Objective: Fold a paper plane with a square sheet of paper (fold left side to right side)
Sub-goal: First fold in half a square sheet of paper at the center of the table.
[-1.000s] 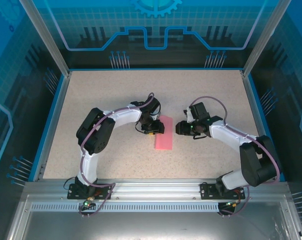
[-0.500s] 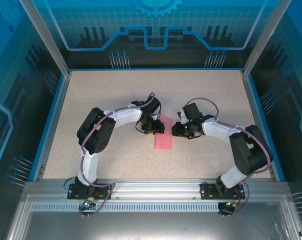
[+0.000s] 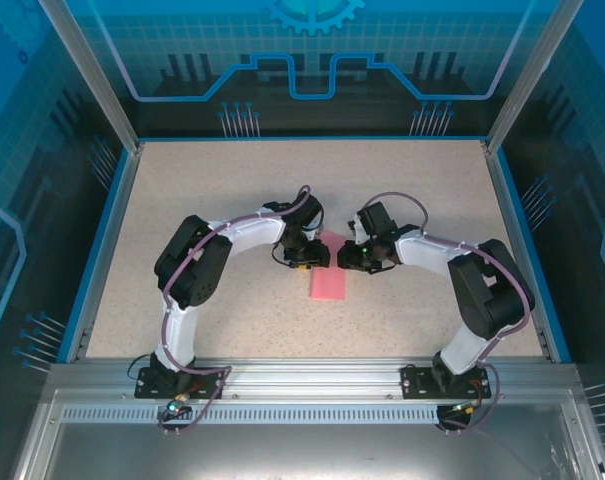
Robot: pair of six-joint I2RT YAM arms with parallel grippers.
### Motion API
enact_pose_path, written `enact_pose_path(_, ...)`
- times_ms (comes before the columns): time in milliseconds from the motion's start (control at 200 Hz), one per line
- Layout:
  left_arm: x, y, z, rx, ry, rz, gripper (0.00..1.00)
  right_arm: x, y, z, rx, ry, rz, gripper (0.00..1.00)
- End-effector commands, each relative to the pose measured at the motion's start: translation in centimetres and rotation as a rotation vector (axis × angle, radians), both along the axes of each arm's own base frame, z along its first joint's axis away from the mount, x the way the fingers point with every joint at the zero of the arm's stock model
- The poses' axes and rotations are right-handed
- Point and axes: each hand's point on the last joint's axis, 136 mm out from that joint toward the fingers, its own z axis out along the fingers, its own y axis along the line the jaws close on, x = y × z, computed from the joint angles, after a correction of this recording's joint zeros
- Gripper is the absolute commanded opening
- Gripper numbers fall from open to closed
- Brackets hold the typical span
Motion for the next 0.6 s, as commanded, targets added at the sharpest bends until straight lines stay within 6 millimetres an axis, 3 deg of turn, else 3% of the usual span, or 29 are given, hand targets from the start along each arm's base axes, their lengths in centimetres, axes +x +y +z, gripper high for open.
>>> enact_pose_path(0, -2.1, -0.3, -3.7, 0.052, 0.064, -0.063, 0.50, 0.2, -0.7, 1.2, -0.037, -0.035, -0.034, 0.24)
enact_pose_path(245, -2.0, -0.3, -3.8, 0.054, 0.068, -0.060, 0.51, 0.7, -2.5, 3.0, -0.042, -0.085, -0.089, 0.24)
enact_pose_path(595, -2.1, -0.1, -4.2, 0.070, 0.078, -0.052, 0.51, -0.4, -1.4, 1.2, 0.004, -0.013, -0.062, 0.23)
